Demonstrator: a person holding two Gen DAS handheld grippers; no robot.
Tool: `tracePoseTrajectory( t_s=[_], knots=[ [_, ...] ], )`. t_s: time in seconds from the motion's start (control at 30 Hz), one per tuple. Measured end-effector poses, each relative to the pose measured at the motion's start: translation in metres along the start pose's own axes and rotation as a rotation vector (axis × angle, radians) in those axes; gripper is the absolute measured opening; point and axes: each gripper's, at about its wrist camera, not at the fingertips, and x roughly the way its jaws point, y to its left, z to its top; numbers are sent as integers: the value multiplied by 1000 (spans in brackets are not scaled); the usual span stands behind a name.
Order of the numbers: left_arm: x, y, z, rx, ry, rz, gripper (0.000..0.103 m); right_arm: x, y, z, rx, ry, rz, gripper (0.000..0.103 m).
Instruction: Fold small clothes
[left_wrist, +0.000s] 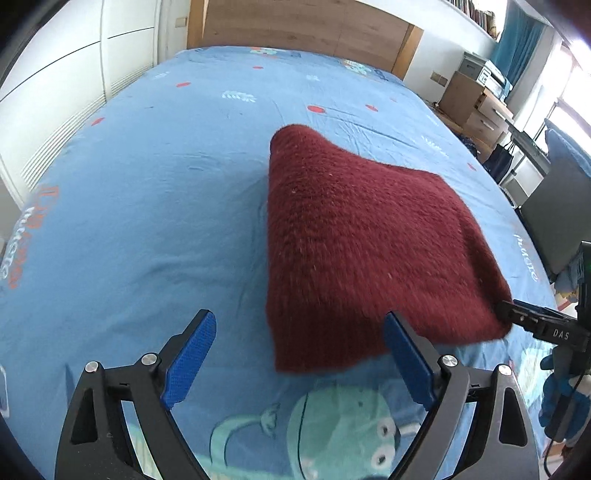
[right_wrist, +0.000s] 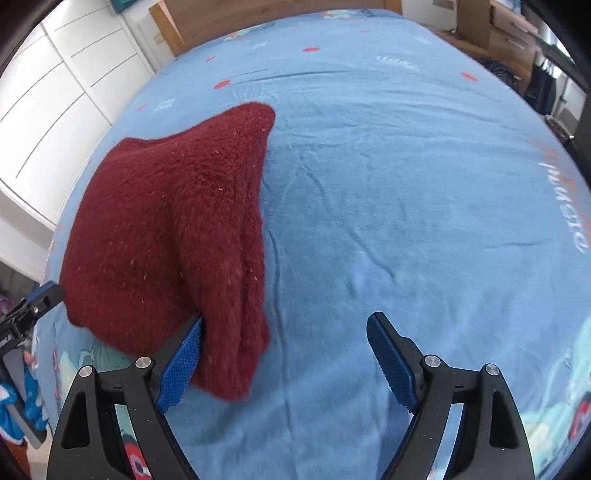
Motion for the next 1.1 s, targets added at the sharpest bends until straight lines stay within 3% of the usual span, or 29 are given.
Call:
tracePoseTrajectory(
  t_s=[0.2,0.57,0.77,0.93,1.1],
  knots=[
    [-37,-15,-18,16,-41,50,90,-44,15,-25,-12,-39,-13,87],
    [-111,-39,-56,26,-154,160,90,-136,51,-100,-79,-218,-59,87],
    [-142,-42,-89,34,-215,230,101,-180,66,-141,-115,-330,-94,88],
    [-159,-44,-110,35,-261,258,102,-207,73,-173,-130,-389,-113,89],
    [-174,-48,-128,11,-321,254,102,-222,79,-195,-151,-429,-130,102]
  ],
)
